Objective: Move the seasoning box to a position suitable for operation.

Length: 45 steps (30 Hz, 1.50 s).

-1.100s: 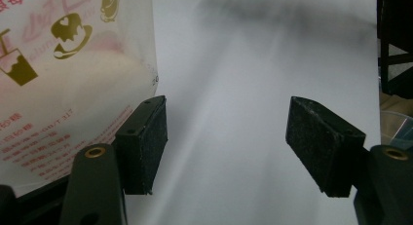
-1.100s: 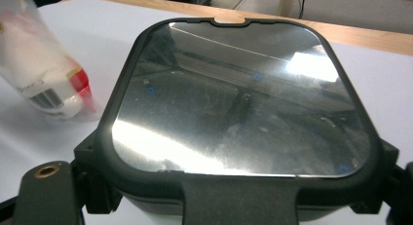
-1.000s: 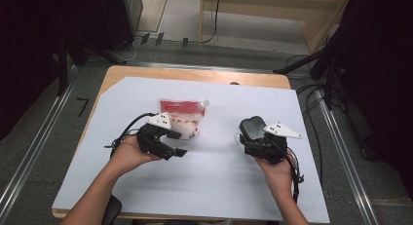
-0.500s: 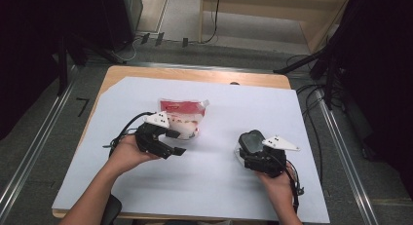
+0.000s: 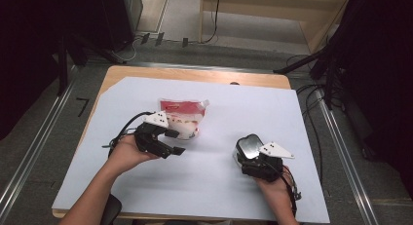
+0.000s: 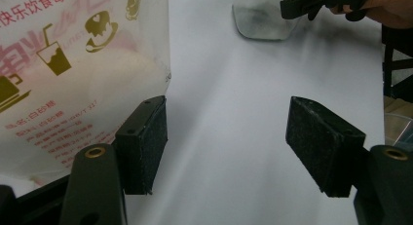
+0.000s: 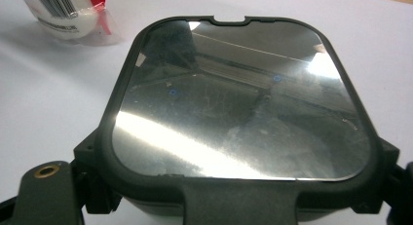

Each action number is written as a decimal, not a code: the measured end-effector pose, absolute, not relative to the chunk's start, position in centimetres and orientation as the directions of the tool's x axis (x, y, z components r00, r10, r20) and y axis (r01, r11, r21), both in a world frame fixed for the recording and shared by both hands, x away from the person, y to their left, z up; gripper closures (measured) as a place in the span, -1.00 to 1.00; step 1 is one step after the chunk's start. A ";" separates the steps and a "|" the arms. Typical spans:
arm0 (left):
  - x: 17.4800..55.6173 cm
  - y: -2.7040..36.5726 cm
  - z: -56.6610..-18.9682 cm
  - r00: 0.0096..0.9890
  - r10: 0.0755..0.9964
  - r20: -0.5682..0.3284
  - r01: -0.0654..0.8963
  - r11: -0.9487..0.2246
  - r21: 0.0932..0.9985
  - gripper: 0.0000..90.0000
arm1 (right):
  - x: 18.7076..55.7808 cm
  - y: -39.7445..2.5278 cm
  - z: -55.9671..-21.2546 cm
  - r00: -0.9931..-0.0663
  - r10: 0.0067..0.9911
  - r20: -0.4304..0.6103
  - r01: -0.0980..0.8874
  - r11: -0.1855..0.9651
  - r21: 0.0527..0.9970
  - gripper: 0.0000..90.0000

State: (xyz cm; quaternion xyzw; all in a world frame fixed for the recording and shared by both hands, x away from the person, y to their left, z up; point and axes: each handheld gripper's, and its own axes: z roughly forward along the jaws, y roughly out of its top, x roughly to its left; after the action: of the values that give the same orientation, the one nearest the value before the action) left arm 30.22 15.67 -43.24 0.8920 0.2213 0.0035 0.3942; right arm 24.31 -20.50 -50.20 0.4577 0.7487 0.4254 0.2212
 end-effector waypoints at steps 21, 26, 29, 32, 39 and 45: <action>30.3 16.2 -43.1 0.893 0.411 -0.182 0.409 -0.575 0.708 -0.27 | 25.3 -21.4 -47.6 -0.515 0.839 0.176 0.549 0.166 0.819 -0.76; 30.2 16.4 -42.7 0.895 0.417 -0.160 0.402 -0.595 0.696 -0.27 | 25.6 -21.9 -46.4 -0.514 0.832 0.206 0.567 0.149 0.810 -0.77; 30.2 16.7 -42.4 0.890 0.427 -0.159 0.408 -0.591 0.696 -0.27 | 25.6 -22.3 -45.4 -0.516 0.826 0.228 0.573 0.135 0.809 -0.76; 30.1 17.2 -42.1 0.887 0.434 -0.157 0.410 -0.586 0.699 -0.27 | 25.6 -22.5 -44.7 -0.531 0.814 0.233 0.563 0.135 0.815 -0.71; 29.9 18.3 -41.5 0.878 0.454 -0.151 0.418 -0.574 0.704 -0.26 | 25.6 -22.5 -44.1 -0.545 0.807 0.225 0.564 0.155 0.811 -0.69; 29.9 19.7 -41.1 0.863 0.483 -0.150 0.435 -0.558 0.707 -0.25 | 25.6 -22.5 -43.5 -0.558 0.804 0.207 0.544 0.166 0.823 -0.58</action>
State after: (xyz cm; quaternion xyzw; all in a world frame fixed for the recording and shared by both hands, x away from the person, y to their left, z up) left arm 29.89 19.69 -41.12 0.8821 0.2602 0.0303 0.3916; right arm 25.58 -22.47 -43.50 0.4487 0.7507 0.4643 0.1398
